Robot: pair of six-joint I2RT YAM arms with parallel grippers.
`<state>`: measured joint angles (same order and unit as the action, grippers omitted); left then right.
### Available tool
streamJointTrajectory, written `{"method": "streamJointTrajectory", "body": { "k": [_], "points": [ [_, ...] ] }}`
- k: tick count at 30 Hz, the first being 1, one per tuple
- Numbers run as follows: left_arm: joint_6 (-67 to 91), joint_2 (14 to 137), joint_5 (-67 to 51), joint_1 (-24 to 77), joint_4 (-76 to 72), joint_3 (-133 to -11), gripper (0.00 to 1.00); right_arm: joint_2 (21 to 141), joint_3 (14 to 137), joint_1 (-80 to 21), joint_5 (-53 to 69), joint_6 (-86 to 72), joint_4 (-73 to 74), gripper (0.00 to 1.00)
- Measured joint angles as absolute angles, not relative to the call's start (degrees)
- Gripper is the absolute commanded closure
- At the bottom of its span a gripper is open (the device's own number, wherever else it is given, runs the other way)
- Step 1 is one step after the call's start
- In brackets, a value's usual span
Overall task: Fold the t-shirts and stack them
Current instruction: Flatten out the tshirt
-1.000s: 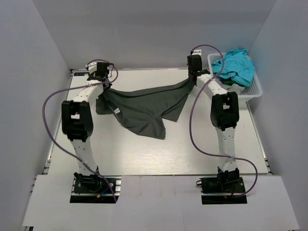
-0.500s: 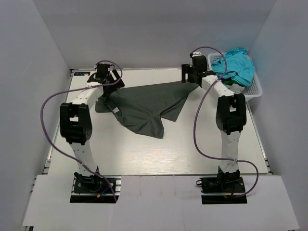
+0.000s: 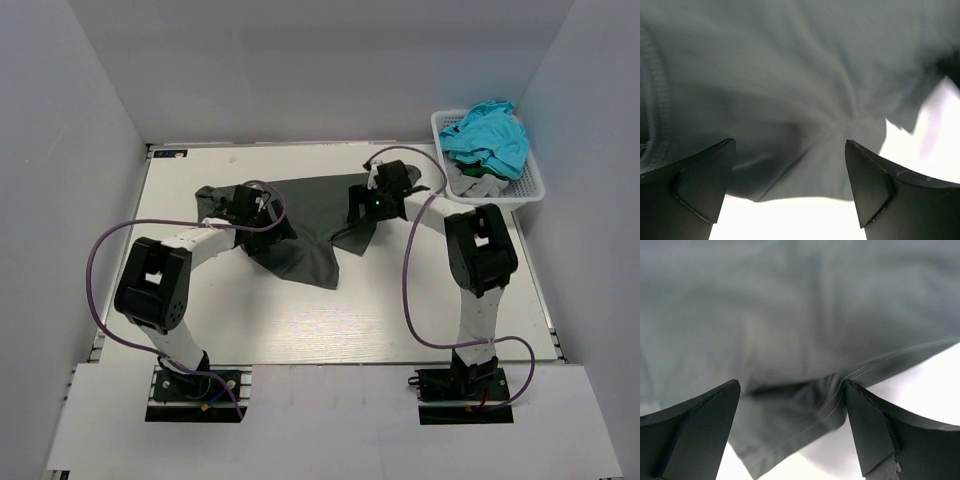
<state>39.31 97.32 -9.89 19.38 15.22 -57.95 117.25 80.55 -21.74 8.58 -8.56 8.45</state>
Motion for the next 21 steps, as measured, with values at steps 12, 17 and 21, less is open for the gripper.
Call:
{"method": "streamJointTrajectory", "body": {
  "k": [12, 17, 21],
  "points": [
    [36.0, 106.7, 10.2, 17.5, 23.6, -69.0, 0.0, 98.1, 53.8, -31.9, 12.4, -9.9, 3.7, 0.1],
    [33.2, 111.6, 14.5, 15.9, 27.5, -77.7, 0.0, 89.6, 46.7, -36.8, 12.3, -11.0, 7.5, 0.1],
    [31.9, 110.3, 16.0, 15.3, 30.8, -80.3, 0.0, 83.4, 46.7, -36.3, 8.7, -13.3, 11.2, 0.1]
  ]
}}
